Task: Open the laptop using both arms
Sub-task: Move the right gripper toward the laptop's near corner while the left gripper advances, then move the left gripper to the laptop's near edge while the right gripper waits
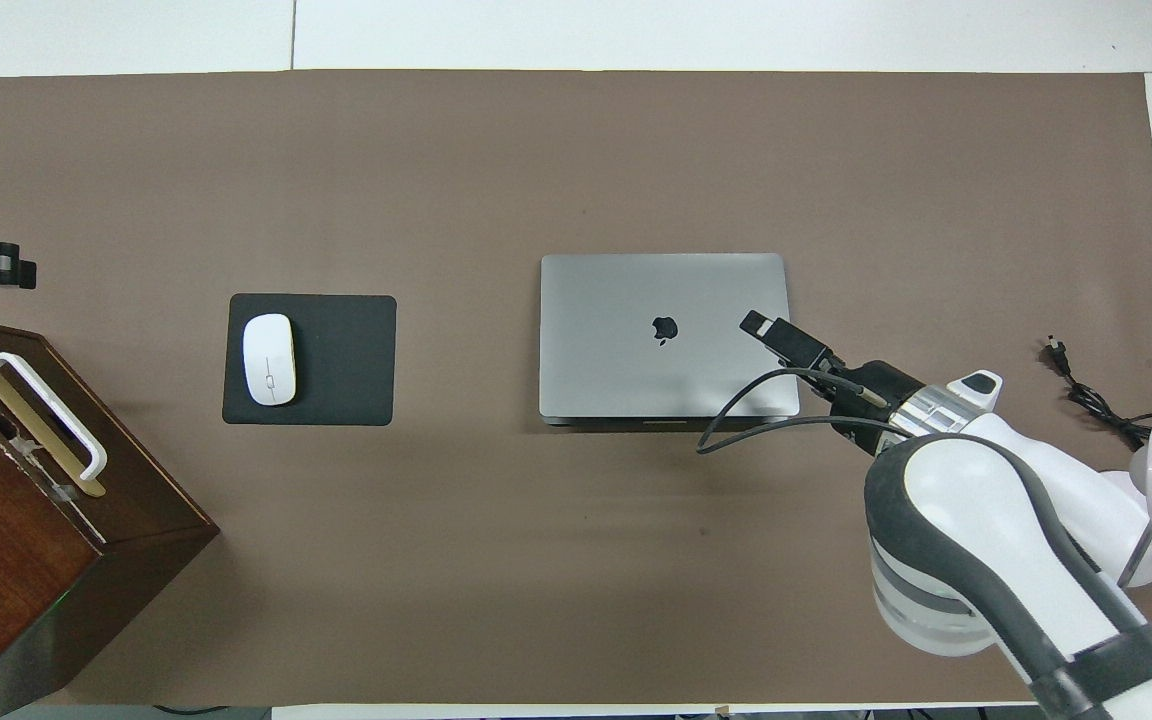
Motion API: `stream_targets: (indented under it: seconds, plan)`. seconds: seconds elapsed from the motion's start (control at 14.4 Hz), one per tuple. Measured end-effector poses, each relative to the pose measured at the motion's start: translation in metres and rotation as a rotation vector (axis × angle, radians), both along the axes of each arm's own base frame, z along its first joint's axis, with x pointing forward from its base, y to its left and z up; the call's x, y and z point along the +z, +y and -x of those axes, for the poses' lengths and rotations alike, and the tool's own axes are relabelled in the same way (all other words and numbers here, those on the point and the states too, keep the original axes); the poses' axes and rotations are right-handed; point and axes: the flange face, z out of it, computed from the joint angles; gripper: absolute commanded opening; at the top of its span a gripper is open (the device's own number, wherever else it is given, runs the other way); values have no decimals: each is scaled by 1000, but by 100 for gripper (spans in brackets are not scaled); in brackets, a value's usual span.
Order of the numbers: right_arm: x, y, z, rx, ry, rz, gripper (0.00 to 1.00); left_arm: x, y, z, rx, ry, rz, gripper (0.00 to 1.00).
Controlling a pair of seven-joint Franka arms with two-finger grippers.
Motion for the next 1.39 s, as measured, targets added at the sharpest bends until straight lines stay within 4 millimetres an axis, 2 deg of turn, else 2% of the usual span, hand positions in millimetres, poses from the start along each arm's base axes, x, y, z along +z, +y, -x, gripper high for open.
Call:
stream_targets:
  seconds: [0.35, 0.69, 1.11, 1.39]
  plan:
    - [-20, -21, 10, -62, 51, 19, 100, -34, -39, 2, -80, -89, 3, 0]
    - [-40, -62, 13, -70, 43, 101, 100, -83, -59, 33, -121, -219, 13, 0]
    - [-71, -63, 13, -43, 91, 141, 100, -137, -76, 64, -160, -328, 26, 0]
    - [-80, -59, 3, -40, 104, 145, 100, -172, -97, 82, -205, -398, 41, 0]
